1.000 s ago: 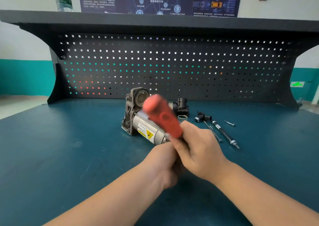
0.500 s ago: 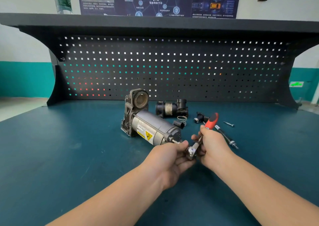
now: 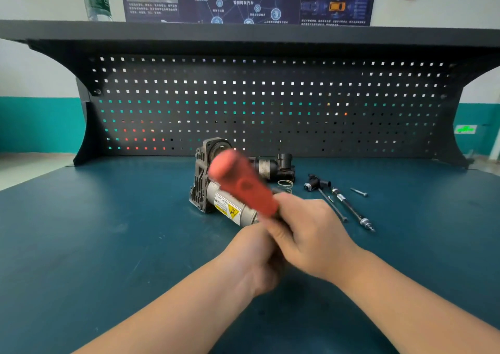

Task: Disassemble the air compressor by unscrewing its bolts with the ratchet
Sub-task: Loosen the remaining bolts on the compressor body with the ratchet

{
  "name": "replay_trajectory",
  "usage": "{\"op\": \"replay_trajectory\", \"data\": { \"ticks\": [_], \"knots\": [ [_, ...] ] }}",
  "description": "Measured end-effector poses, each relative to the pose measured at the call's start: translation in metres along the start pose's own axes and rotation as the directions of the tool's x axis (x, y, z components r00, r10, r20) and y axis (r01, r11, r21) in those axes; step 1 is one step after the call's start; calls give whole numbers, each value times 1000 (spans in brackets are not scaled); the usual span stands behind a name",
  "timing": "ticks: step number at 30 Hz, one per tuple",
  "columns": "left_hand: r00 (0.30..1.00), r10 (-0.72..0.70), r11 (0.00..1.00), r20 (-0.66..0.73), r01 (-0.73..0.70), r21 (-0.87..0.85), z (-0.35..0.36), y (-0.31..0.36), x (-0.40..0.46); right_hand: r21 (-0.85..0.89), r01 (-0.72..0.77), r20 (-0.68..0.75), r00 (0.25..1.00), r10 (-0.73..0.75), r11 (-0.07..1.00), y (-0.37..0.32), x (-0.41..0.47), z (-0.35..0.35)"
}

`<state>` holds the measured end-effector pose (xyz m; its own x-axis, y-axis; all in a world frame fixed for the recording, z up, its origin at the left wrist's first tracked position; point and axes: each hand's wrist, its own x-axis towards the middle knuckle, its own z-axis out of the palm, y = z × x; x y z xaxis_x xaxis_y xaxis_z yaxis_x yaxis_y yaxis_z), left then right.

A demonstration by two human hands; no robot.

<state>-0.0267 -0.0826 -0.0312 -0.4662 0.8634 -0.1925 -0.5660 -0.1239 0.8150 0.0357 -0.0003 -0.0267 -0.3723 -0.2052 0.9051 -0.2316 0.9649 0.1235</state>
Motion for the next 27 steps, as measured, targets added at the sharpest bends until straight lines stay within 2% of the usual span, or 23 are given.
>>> {"op": "replay_trajectory", "data": {
  "ticks": [1, 3, 5, 7, 9, 10, 11, 12, 14, 15, 16, 17, 18, 19, 21, 23, 25, 27],
  "knots": [
    [1000, 10, 1000, 1, -10, -11, -1, 1, 0, -23, 43, 19, 999, -43, 999, 0, 0, 1],
    [1000, 0, 1000, 8, 0, -24, 0, 1, -1, 4, -19, -11, 1000, 20, 1000, 1, -2, 2],
    [999, -35, 999, -2, 35, 15, 2, -1, 2, 130, -222, -74, 970, 233, 966, 2, -3, 3],
    [999, -41, 999, -27, 41, 23, 4, -2, 4, 311, -446, -91, 865, 494, 839, 6, -3, 5],
    [998, -39, 999, -57, 39, -2, 3, -2, 6, 436, -616, -82, 699, 711, 656, 13, -1, 7],
    [997, -41, 999, -64, 41, -6, 3, -2, 7, 461, -695, -69, 592, 803, 552, 19, -1, 8],
    [997, -47, 999, -64, 47, -5, 3, -2, 7, 495, -763, -35, 460, 887, 416, 25, -1, 10],
    [996, -52, 999, -66, 52, -5, 4, -2, 7, 555, -798, 23, 296, 955, 234, 31, -3, 12],
    [996, -61, 998, -63, 61, -12, 4, -2, 8, 684, -706, 223, -38, 974, -184, 40, -7, 17],
    [997, -62, 998, -56, 61, -12, 4, -2, 8, 703, -625, 320, -150, 936, -340, 41, -10, 19],
    [997, -62, 998, -50, 61, -12, 4, -2, 8, 702, -573, 376, -207, 903, -423, 41, -12, 21],
    [997, -63, 998, -49, 62, -12, 4, -3, 8, 699, -562, 391, -217, 895, -442, 41, -13, 22],
    [997, -63, 998, -54, 63, -10, 4, -3, 8, 705, -582, 366, -190, 911, -405, 40, -13, 22],
    [996, -61, 998, -62, 61, -7, 3, -3, 9, 715, -622, 310, -126, 942, -318, 40, -12, 22],
    [996, -51, 999, -72, 51, -1, 3, -4, 9, 681, -732, 124, 107, 986, -6, 34, -8, 18],
    [997, -44, 999, -71, 43, -12, 3, -4, 9, 568, -743, -41, 402, 915, 353, 26, -5, 13],
    [997, -37, 999, -73, 35, -24, 3, -4, 9, 499, -644, -98, 623, 776, 580, 16, -3, 9],
    [998, -28, 1000, -59, 28, -6, 3, -4, 8, 403, -522, -94, 793, 601, 752, 8, -2, 6]
  ]
}}
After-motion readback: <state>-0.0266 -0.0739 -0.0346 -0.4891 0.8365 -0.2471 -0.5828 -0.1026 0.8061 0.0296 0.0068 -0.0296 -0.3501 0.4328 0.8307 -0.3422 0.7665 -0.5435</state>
